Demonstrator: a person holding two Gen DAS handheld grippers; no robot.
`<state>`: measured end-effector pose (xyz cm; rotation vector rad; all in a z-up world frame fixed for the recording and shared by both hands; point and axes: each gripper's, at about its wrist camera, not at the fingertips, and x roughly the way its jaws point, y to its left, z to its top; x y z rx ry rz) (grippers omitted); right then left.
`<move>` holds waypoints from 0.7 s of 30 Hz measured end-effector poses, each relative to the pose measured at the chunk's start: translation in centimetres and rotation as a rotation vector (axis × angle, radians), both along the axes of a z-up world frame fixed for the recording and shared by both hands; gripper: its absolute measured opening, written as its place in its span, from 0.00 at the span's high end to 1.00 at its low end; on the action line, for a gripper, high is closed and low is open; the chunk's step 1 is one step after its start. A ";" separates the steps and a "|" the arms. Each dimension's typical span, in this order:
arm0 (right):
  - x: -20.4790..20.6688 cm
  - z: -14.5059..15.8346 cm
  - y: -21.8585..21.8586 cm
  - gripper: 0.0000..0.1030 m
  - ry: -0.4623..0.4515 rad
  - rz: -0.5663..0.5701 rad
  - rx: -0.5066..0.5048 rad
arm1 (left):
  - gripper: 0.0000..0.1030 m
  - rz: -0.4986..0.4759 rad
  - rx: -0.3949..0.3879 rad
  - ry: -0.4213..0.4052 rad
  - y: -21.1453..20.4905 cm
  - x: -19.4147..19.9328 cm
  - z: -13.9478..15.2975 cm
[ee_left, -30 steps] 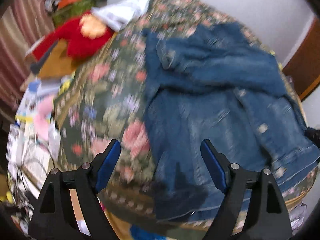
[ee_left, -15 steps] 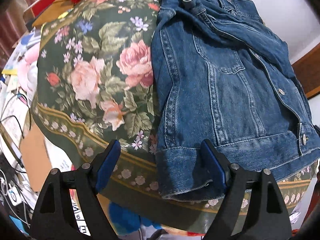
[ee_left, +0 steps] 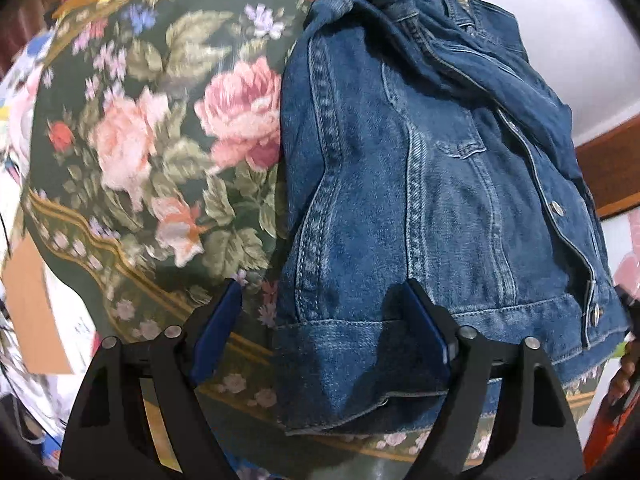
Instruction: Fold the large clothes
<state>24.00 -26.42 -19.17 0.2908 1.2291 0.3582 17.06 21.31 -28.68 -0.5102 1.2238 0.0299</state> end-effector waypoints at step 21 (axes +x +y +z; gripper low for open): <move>2.7 5.6 3.2 0.82 -0.264 0.044 0.092 | 0.80 -0.055 0.057 -0.331 -2.4 2.2 11.6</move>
